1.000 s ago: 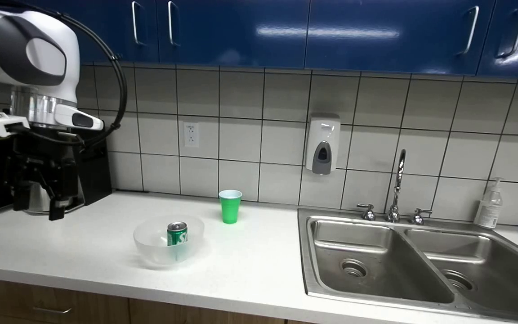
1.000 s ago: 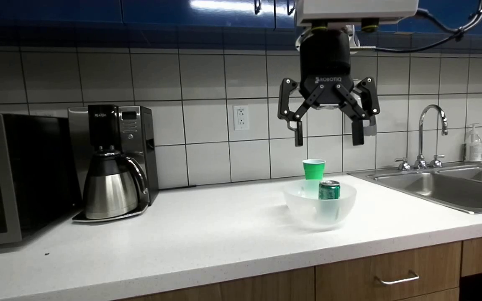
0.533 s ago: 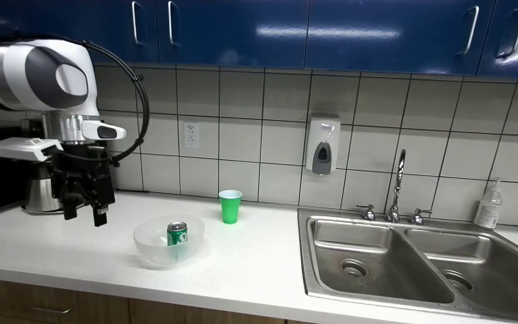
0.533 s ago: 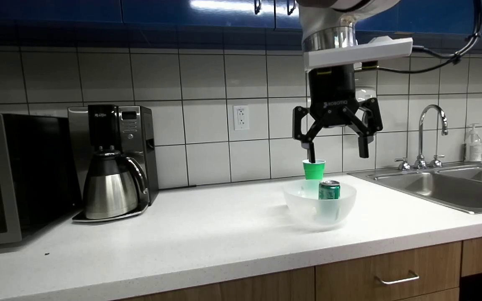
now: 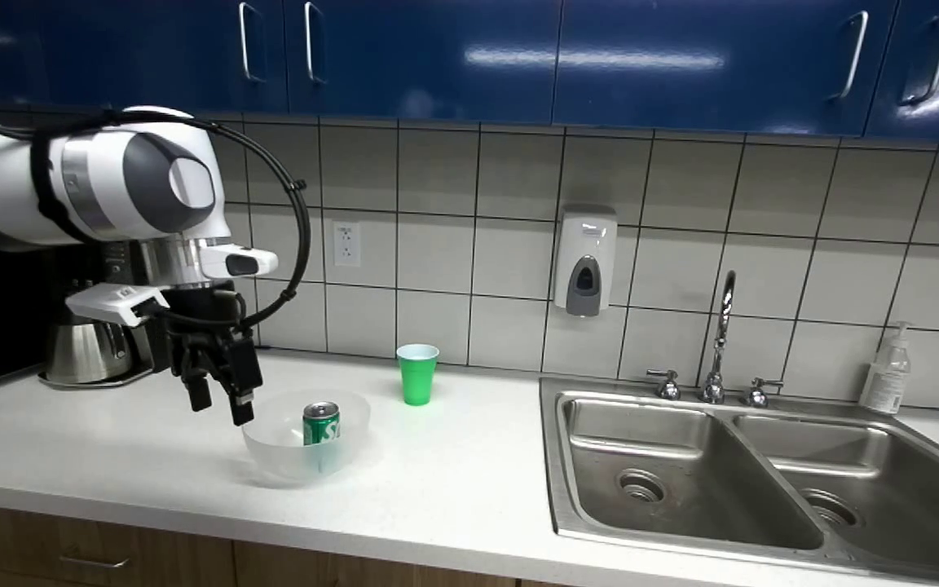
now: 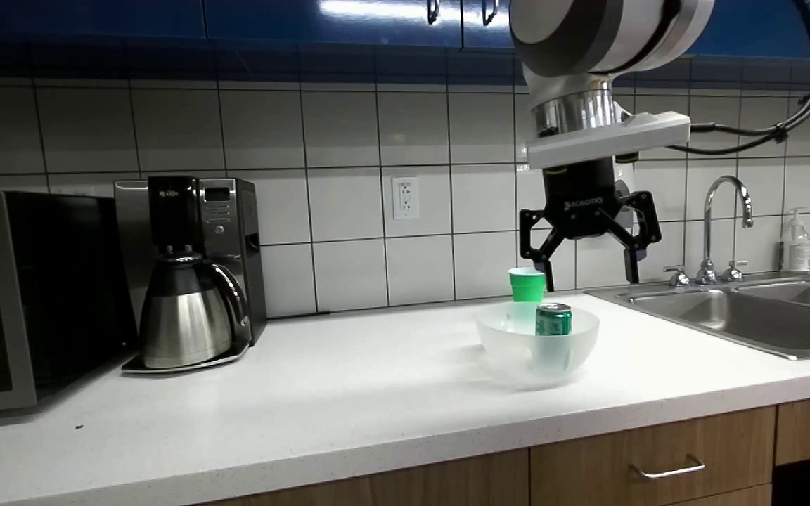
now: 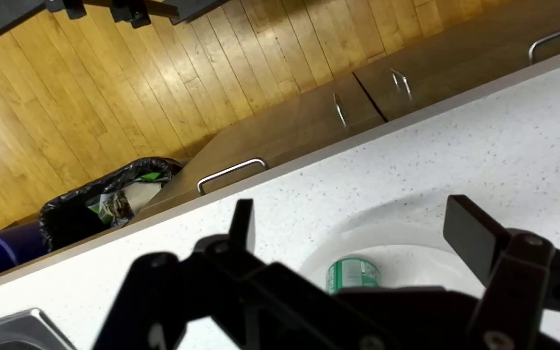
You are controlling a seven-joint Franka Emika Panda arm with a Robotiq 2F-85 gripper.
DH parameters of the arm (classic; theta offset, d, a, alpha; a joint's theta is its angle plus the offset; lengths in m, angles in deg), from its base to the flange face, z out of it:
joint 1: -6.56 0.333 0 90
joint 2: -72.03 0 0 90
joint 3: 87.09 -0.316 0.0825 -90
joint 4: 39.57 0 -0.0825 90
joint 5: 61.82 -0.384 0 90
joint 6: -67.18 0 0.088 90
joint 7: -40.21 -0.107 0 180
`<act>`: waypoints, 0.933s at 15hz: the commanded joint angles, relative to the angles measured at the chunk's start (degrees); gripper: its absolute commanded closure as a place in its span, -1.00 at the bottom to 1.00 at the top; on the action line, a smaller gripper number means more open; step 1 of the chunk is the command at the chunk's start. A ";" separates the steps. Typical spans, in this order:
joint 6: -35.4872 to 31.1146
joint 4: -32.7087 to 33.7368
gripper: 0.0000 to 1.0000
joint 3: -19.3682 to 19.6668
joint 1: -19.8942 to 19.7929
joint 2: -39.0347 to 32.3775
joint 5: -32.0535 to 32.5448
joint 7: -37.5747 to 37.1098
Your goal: Remove the green can from the plastic bowl and put it on the counter
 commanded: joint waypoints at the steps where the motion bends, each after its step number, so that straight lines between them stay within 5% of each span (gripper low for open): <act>1: -1.43 2.88 -1.00 1.84 -1.97 -3.65 2.75 -3.78; 14: -9.63 13.08 -1.00 8.23 -0.10 -19.67 5.52 -8.65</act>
